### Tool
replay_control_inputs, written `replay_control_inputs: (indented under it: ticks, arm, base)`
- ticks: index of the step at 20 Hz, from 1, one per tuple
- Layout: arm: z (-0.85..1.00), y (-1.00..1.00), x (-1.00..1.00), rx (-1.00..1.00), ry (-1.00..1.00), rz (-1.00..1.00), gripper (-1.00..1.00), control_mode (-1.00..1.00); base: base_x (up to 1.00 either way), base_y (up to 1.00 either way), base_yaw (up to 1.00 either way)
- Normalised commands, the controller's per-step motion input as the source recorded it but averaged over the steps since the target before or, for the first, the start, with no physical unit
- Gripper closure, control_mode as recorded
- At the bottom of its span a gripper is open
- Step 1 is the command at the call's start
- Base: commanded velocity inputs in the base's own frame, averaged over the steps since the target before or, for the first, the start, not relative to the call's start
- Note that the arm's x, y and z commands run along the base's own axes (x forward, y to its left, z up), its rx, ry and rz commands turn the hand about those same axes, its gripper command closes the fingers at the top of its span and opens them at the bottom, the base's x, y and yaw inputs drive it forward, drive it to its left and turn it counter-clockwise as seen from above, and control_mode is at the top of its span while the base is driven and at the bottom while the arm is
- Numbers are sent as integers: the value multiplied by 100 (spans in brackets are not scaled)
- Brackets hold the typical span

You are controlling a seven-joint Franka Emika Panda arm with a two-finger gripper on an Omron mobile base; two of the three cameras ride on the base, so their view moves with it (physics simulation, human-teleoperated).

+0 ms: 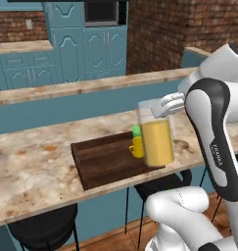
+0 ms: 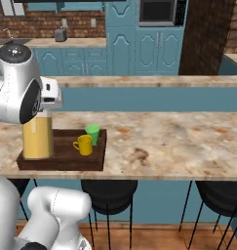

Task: There is a tray on the dining counter. Grab the cup, mug, and pitcher and place them on the tray. The pitcher may be placed next to the tray if it cannot fit the tray.

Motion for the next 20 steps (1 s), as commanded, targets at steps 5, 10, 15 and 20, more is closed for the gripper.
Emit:
replay_control_inputs:
  ticks: [5,10,15,20]
  arm:
    - [0,78,17,0,0,-1,100,-100]
    - [0,97,17,0,0,-19,100,-100]
    - [-9,73,20,0,0,-31,100,-100]
    - [-23,32,43,0,0,-37,100,-100]
  base:
    - [0,0,0]
    - [0,0,0]
    - [0,0,0]
    - [0,0,0]
